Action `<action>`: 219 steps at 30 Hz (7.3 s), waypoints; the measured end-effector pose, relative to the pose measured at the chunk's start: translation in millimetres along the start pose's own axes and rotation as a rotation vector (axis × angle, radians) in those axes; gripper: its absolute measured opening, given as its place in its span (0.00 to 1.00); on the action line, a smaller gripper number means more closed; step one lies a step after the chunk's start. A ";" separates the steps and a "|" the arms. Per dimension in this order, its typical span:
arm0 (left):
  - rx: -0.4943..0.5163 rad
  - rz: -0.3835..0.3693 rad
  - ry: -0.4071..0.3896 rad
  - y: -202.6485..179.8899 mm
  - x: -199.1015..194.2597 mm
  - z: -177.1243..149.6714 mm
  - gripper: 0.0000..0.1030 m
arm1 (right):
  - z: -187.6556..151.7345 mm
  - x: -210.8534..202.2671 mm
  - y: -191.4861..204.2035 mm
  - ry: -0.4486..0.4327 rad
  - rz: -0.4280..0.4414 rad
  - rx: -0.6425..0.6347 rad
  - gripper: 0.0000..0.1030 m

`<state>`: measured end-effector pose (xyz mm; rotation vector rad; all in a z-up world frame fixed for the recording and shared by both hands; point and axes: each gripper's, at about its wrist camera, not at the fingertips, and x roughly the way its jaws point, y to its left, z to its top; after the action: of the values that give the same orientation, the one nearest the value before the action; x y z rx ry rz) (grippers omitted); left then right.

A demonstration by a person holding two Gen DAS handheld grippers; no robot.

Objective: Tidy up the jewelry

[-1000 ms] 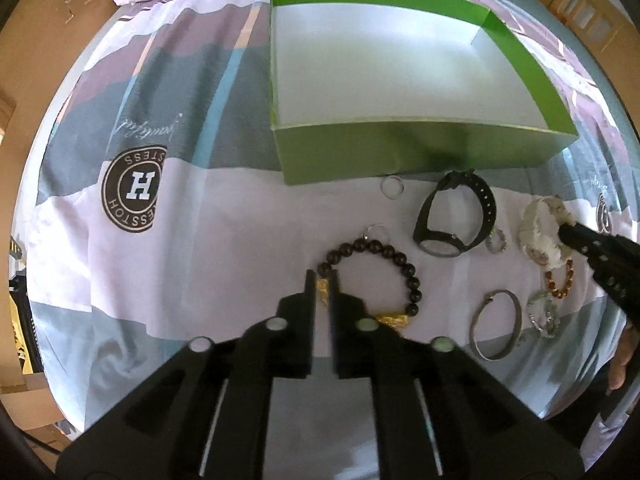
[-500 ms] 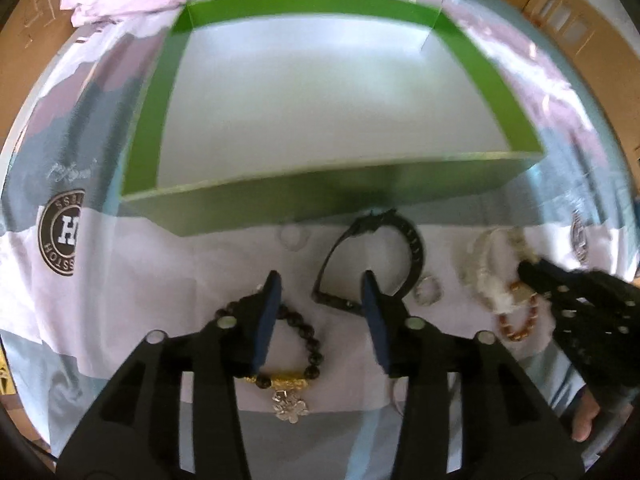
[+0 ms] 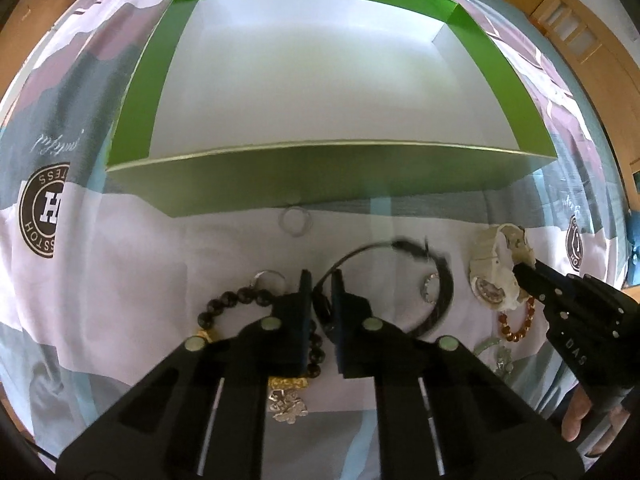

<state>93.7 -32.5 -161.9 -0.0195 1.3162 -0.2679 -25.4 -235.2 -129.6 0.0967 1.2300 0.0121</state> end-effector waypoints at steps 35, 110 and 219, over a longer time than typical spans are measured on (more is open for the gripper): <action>-0.126 0.055 -0.235 58.4 -52.9 66.9 0.09 | 95.3 -15.7 12.7 -0.230 0.087 0.030 0.12; 0.197 0.163 0.080 17.7 -8.7 -45.4 0.27 | 7.1 13.4 13.0 -0.004 0.015 -0.125 0.28; 0.266 0.181 0.010 -40.5 -15.9 -83.3 0.09 | -11.8 22.5 48.4 -0.011 -0.105 -0.254 0.07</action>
<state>3.0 -57.0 -161.4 0.3242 1.2742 -0.2869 -27.0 -184.8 -150.7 -0.1886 1.2116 0.0765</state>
